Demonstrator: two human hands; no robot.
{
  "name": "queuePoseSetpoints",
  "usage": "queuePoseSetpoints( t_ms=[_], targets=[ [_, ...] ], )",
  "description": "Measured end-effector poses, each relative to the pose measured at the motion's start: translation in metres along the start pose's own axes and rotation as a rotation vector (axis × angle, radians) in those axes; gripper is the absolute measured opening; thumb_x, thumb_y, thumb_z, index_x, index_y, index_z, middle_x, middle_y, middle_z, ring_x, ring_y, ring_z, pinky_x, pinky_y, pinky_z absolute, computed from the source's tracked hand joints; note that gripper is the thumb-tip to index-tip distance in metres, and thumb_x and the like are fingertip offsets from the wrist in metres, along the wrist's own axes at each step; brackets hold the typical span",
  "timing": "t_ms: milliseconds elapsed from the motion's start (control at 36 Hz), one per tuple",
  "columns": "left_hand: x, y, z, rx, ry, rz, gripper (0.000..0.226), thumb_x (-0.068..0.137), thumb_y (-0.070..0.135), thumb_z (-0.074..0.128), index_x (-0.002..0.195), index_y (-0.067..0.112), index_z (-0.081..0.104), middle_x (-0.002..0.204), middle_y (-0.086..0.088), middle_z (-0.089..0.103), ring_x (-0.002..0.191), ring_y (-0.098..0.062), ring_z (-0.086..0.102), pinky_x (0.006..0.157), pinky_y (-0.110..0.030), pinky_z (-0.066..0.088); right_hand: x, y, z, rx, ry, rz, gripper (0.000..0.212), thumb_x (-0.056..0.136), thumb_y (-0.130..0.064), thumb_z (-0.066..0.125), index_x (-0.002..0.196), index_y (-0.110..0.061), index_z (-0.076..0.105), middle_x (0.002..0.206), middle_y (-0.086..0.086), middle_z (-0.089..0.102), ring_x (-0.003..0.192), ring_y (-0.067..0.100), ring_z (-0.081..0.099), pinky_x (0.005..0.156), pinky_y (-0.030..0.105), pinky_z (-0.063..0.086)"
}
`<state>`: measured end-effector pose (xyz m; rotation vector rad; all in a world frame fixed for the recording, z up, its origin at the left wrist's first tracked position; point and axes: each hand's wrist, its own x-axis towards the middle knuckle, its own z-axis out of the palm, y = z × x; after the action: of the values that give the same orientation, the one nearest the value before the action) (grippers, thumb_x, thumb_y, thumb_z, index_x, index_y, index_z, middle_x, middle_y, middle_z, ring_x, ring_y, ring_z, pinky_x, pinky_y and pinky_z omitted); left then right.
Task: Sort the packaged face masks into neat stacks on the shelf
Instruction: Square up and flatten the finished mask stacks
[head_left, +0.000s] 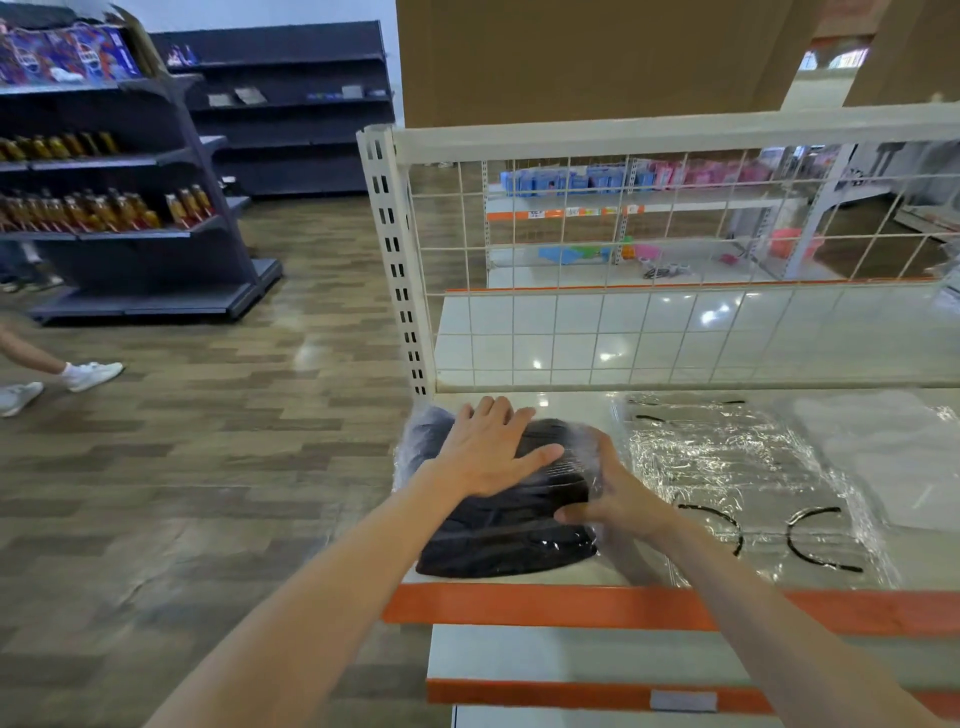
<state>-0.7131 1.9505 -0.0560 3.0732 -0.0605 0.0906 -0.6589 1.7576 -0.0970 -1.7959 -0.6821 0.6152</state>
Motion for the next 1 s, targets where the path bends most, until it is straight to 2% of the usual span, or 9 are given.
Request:
queuePoseSetpoints(
  t_ms=[139, 194, 306, 417, 583, 694, 806, 889, 1000],
  targets=[
    [0.003, -0.036, -0.023, 0.074, -0.085, -0.129, 0.087, 0.082, 0.078, 0.007, 0.098, 0.015, 0.064, 0.106, -0.010, 0.064, 0.107, -0.024, 0.054, 0.105, -0.044, 0.036, 0.000, -0.001, 0.001, 0.003, -0.008, 0.015, 0.090, 0.061, -0.002, 0.084, 0.128, -0.022, 0.028, 0.124, 0.004, 0.050, 0.113, 0.006, 0.050, 0.083, 0.012, 0.045],
    [0.003, -0.051, -0.031, 0.115, -0.122, -0.178, 0.077, 0.085, 0.074, 0.010, 0.077, 0.017, 0.061, 0.083, -0.004, 0.063, 0.085, -0.018, 0.054, 0.103, -0.043, 0.032, 0.001, -0.002, 0.002, 0.001, -0.018, 0.028, 0.086, 0.064, 0.002, 0.082, 0.126, -0.024, 0.029, 0.122, 0.002, 0.052, 0.110, 0.003, 0.051, 0.079, 0.008, 0.044],
    [-0.003, -0.078, -0.037, -0.103, -0.150, -0.278, 0.059, 0.087, 0.070, 0.023, 0.075, 0.020, 0.053, 0.091, -0.005, 0.063, 0.092, -0.024, 0.059, 0.097, -0.041, 0.041, 0.000, -0.006, 0.002, -0.003, -0.039, 0.064, 0.083, 0.067, 0.002, 0.080, 0.127, -0.022, 0.027, 0.117, -0.003, 0.054, 0.103, 0.002, 0.053, 0.076, 0.009, 0.045],
    [-0.025, -0.094, -0.039, -0.664, -0.138, -0.359, 0.065, 0.084, 0.068, 0.043, 0.121, 0.017, 0.060, 0.122, 0.001, 0.060, 0.121, -0.024, 0.052, 0.096, -0.029, 0.040, -0.002, -0.007, 0.002, 0.005, -0.041, 0.085, 0.084, 0.068, 0.000, 0.080, 0.128, -0.023, 0.026, 0.116, -0.002, 0.055, 0.106, 0.006, 0.053, 0.081, 0.015, 0.045],
    [-0.085, -0.089, -0.005, -1.097, 0.078, -0.346, 0.130, 0.034, 0.094, 0.055, 0.141, 0.022, 0.033, 0.136, 0.012, 0.037, 0.127, -0.006, 0.036, 0.103, -0.024, 0.031, -0.005, -0.011, 0.005, 0.009, -0.040, 0.101, 0.079, 0.071, 0.002, 0.076, 0.127, -0.024, 0.026, 0.112, 0.002, 0.056, 0.101, 0.011, 0.056, 0.071, 0.016, 0.048],
    [-0.104, -0.079, 0.019, -1.154, 0.038, -0.300, 0.144, 0.032, 0.079, 0.075, 0.148, 0.025, 0.010, 0.143, 0.020, 0.024, 0.132, 0.004, 0.028, 0.108, -0.018, 0.026, -0.004, -0.013, 0.005, 0.041, -0.042, 0.115, 0.074, 0.073, 0.015, 0.068, 0.125, -0.016, 0.026, 0.100, 0.005, 0.057, 0.091, 0.015, 0.060, 0.062, 0.015, 0.053],
    [-0.112, -0.069, 0.035, -1.013, 0.072, -0.292, 0.147, 0.038, 0.062, 0.085, 0.150, 0.025, -0.003, 0.145, 0.019, 0.025, 0.135, 0.003, 0.025, 0.111, -0.021, 0.021, 0.001, -0.008, 0.006, -0.023, -0.039, 0.150, 0.082, 0.071, 0.000, 0.077, 0.128, -0.016, 0.021, 0.110, 0.029, 0.056, 0.104, 0.033, 0.059, 0.084, 0.039, 0.055],
    [-0.111, -0.070, 0.044, -0.959, 0.121, -0.290, 0.138, 0.044, 0.047, 0.089, 0.149, 0.022, 0.002, 0.151, 0.005, 0.021, 0.138, -0.007, 0.024, 0.112, -0.029, 0.024, 0.003, -0.003, 0.004, -0.029, -0.064, 0.161, 0.097, 0.071, 0.001, 0.077, 0.139, -0.014, 0.011, 0.110, 0.011, 0.059, 0.103, 0.018, 0.057, 0.074, 0.017, 0.050],
    [-0.096, -0.070, 0.045, -0.964, 0.167, -0.359, 0.108, 0.050, 0.017, 0.092, 0.136, 0.015, 0.028, 0.130, 0.001, 0.036, 0.124, -0.011, 0.038, 0.109, -0.040, 0.036, -0.001, -0.008, 0.001, -0.097, -0.189, 0.125, 0.112, 0.066, 0.003, 0.080, 0.142, -0.030, 0.005, 0.122, -0.016, 0.042, 0.121, 0.012, 0.042, 0.089, 0.015, 0.043]
  ],
)
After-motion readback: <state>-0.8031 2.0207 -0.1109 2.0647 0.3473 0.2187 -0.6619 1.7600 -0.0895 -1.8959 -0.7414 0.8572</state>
